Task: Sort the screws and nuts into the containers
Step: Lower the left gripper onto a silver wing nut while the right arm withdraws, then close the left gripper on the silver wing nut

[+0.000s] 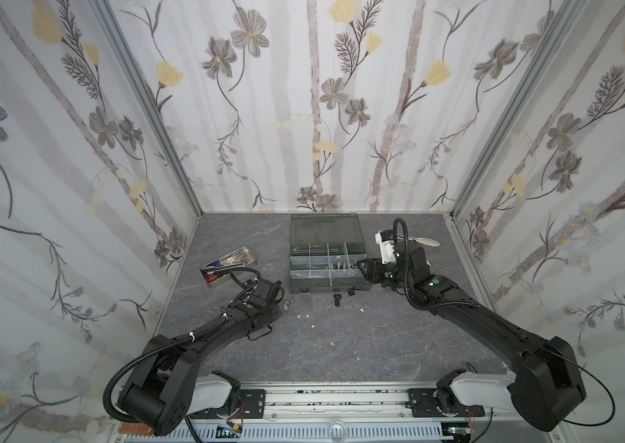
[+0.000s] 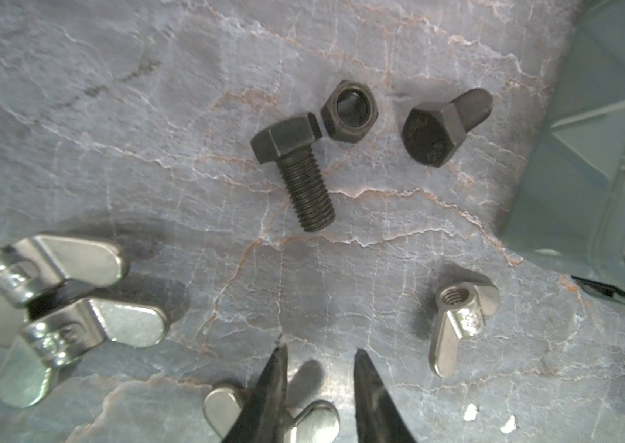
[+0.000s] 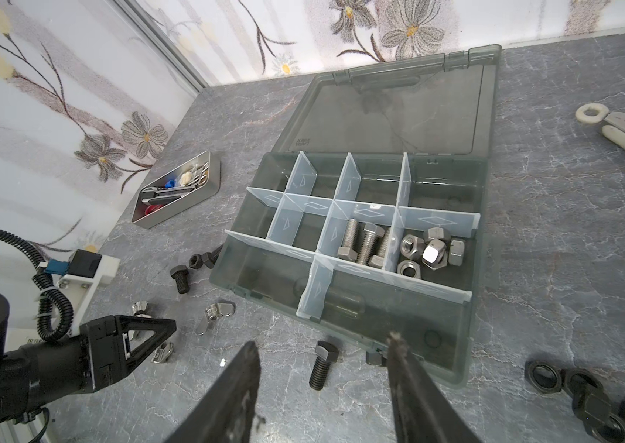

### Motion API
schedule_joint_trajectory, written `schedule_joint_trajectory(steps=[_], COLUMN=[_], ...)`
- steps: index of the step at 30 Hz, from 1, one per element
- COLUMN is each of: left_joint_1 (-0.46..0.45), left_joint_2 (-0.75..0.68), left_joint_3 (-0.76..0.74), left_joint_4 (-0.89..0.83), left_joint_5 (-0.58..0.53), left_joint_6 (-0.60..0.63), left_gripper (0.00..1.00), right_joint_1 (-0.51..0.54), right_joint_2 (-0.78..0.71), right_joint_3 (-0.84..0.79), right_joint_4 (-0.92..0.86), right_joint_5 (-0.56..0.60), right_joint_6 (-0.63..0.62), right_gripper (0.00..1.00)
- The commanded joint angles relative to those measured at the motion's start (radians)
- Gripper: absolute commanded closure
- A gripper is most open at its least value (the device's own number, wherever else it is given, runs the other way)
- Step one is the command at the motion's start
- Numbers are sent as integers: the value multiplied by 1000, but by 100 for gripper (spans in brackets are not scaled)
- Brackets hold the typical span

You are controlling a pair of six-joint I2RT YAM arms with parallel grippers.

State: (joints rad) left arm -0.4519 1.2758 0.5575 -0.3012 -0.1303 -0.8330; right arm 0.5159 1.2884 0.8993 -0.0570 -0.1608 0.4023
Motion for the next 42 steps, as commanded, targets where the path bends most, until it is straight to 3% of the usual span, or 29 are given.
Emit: schedule_joint_trajectory(steps=[1, 7, 13, 21, 42], left_joint_1=[0, -1, -23, -60, -60], left_joint_2=[-42, -112, -188, -184, -3], left_joint_3=[-5, -23, -45, -101, -39], left_joint_4=[-45, -96, -139, -65, 18], left_joint_5=[-13, -1, 15, 28, -31], left_joint_6=[27, 39, -24, -93, -57], left_gripper=[60, 37, 30, 31, 37], right_joint_1=[1, 1, 2, 3, 3], right_joint_2=[-8, -3, -9, -17, -35], right_joint_3=[-3, -7, -10, -25, -46], right_joint_4=[-3, 0, -7, -4, -20], right_joint_5=[5, -4, -5, -11, 2], right_joint_6=[-5, -1, 0, 3, -11], right_gripper=[45, 45, 45, 45, 44])
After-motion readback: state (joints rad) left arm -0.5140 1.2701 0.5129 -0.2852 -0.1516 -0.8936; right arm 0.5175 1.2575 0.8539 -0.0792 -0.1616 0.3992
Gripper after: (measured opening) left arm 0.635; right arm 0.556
